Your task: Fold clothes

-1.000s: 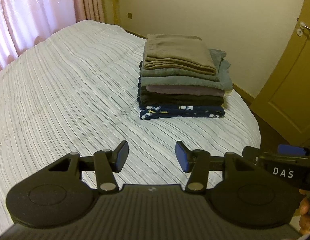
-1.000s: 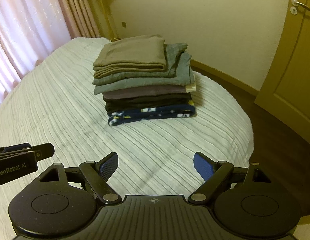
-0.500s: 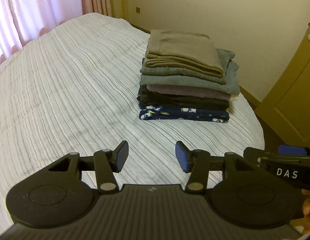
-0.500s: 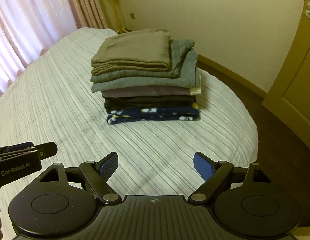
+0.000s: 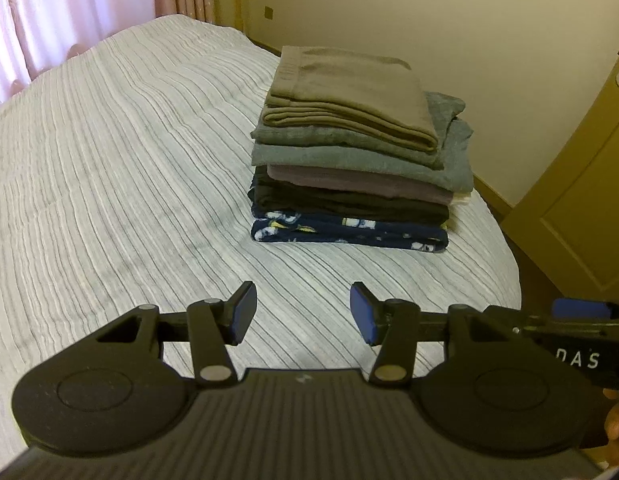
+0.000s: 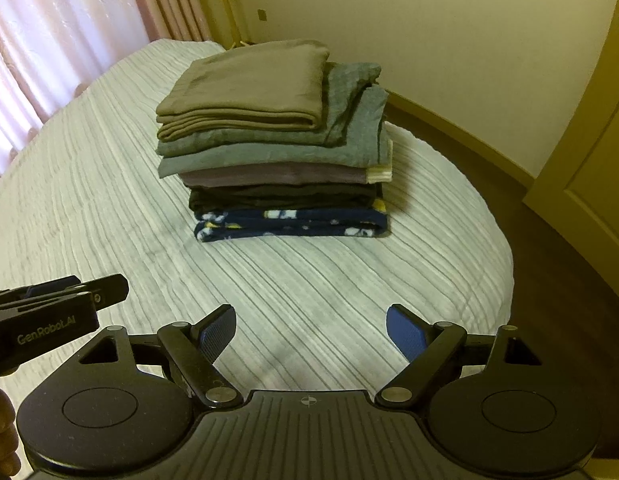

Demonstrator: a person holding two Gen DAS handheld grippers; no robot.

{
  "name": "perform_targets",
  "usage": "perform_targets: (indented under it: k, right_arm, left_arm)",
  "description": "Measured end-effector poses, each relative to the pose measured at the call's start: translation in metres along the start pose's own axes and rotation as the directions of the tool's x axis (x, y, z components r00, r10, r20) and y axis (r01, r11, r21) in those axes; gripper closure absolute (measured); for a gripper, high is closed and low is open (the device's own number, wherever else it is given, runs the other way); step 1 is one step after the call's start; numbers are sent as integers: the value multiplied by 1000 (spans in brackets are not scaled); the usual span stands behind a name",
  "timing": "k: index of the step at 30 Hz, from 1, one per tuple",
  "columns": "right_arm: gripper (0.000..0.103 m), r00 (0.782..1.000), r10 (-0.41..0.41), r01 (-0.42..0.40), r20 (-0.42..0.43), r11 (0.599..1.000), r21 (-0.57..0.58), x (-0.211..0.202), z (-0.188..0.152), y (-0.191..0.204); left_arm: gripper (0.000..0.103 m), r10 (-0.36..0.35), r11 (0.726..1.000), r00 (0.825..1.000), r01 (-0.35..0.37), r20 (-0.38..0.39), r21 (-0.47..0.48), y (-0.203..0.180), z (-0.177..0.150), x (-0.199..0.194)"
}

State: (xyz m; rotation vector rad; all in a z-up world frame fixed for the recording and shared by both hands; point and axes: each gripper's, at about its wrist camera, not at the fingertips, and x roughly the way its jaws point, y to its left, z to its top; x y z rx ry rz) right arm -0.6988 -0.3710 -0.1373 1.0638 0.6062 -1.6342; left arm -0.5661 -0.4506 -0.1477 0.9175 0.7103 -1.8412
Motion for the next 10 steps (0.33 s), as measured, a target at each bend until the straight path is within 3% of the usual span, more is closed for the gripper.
perform_targets:
  k: [10]
  right_arm:
    - [18,1000,7,-7,-16,1000,0,11,12,-9]
  left_arm:
    - [56,-8,1000,998,9,58,-8,-10,14,6]
